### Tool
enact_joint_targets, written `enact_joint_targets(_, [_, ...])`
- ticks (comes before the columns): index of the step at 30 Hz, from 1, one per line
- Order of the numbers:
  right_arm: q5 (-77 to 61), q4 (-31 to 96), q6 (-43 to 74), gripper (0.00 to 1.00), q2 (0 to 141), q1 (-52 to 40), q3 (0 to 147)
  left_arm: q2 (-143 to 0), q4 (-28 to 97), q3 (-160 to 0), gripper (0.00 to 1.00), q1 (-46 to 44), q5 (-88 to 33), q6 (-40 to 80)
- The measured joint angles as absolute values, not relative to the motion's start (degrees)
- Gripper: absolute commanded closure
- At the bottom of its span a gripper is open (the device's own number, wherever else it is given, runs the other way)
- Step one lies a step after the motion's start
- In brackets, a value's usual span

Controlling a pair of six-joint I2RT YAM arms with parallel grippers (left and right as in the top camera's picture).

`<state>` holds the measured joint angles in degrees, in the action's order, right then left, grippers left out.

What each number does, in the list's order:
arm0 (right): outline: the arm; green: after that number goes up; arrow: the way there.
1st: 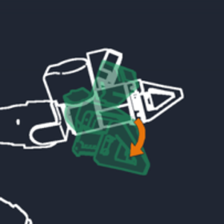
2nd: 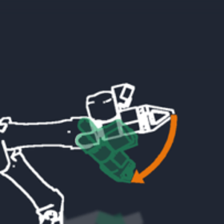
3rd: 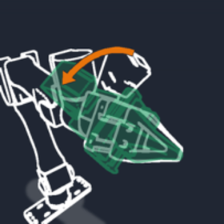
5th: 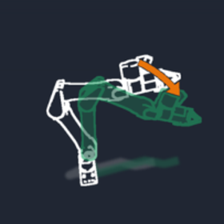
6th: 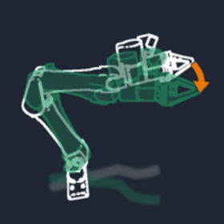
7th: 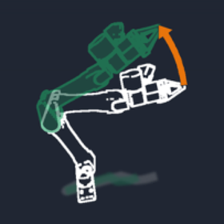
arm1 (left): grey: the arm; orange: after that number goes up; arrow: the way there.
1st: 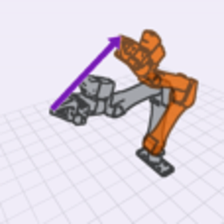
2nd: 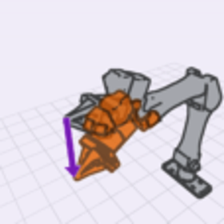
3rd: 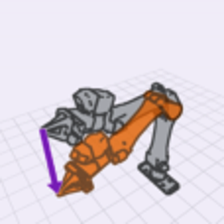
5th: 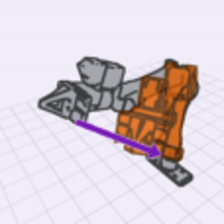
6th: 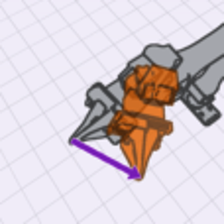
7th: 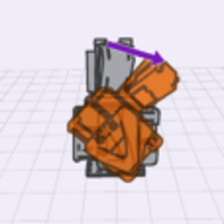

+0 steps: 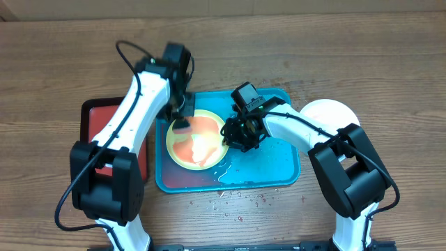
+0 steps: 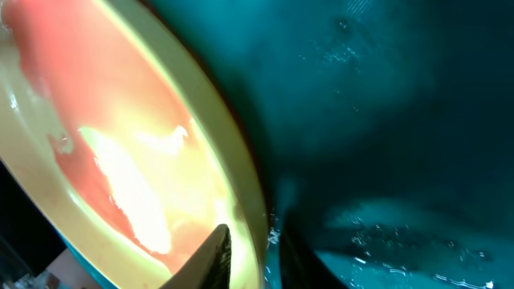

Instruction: Clean dirty plates on tray and stack at the side

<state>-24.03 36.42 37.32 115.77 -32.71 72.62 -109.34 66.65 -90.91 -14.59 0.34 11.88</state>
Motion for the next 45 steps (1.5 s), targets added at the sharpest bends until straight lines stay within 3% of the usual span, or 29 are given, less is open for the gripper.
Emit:
enact_joint_targets(2, [-24.1, 35.7, 37.5, 0.72, 115.7, -32.6, 72.6, -109.4, 69.5, -95.8, 0.96, -14.6, -0.6, 10.9])
enact_joint_targets(4, [-24.0, 35.1, 37.5, 0.96, 115.7, -32.6, 72.6, -109.4, 71.7, -99.9, 0.96, -14.6, -1.2, 10.3])
enact_joint_targets(11, [-22.7, 36.1, 37.5, 0.96, 116.1, -32.6, 72.8, -109.4, 76.4, -103.6, 0.96, -14.5, -2.0, 9.8])
enact_joint_targets(17, [-18.4, 46.6, 35.3, 0.96, 115.1, -32.6, 75.2, -109.4, 82.2, -103.7, 0.96, -14.5, -2.5, 8.9])
enact_joint_targets(27, [11.3, 63.5, 34.7, 0.96, 100.2, -37.0, 78.2, -105.9, 82.5, -104.7, 0.96, -12.2, -6.8, 8.8])
enact_joint_targets(38, [36.3, 69.5, 35.6, 0.96, 95.5, -42.5, 80.5, -87.1, 82.6, -105.7, 0.96, -6.4, -8.2, 8.8])
enact_joint_targets(45, [53.7, 69.8, 35.6, 0.96, 95.5, -49.2, 82.4, -85.0, 82.7, -106.0, 0.96, -2.9, -8.1, 8.8])
